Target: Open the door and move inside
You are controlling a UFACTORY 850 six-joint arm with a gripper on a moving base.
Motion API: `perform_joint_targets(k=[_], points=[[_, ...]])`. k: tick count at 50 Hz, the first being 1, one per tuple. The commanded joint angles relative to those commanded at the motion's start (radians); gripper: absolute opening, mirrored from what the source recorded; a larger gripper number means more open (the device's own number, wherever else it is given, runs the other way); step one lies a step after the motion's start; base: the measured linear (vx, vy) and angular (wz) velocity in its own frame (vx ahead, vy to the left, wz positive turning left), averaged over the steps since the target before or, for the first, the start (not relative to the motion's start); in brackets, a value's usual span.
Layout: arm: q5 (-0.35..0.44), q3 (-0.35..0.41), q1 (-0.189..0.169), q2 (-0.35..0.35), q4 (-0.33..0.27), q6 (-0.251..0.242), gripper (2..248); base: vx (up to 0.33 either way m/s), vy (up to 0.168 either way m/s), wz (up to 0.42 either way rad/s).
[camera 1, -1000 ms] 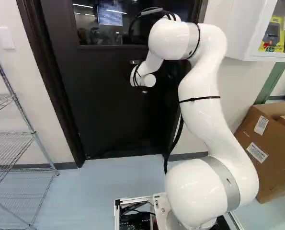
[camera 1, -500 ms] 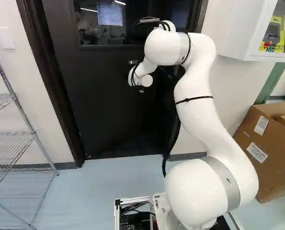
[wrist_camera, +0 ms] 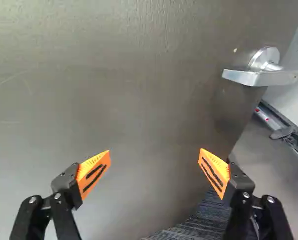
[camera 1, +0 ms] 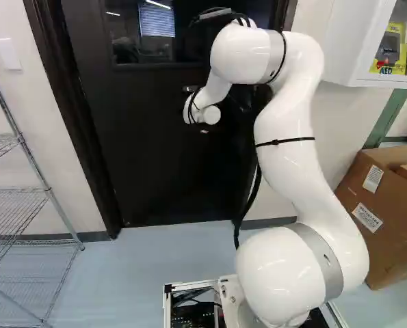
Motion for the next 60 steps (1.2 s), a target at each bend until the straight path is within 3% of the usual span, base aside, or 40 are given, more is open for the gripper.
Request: perform_joint_targets(k=[60], points=[[0.0,0.356,0.02,0.279,0.0,0.0,247,0.0,0.0,0.0]])
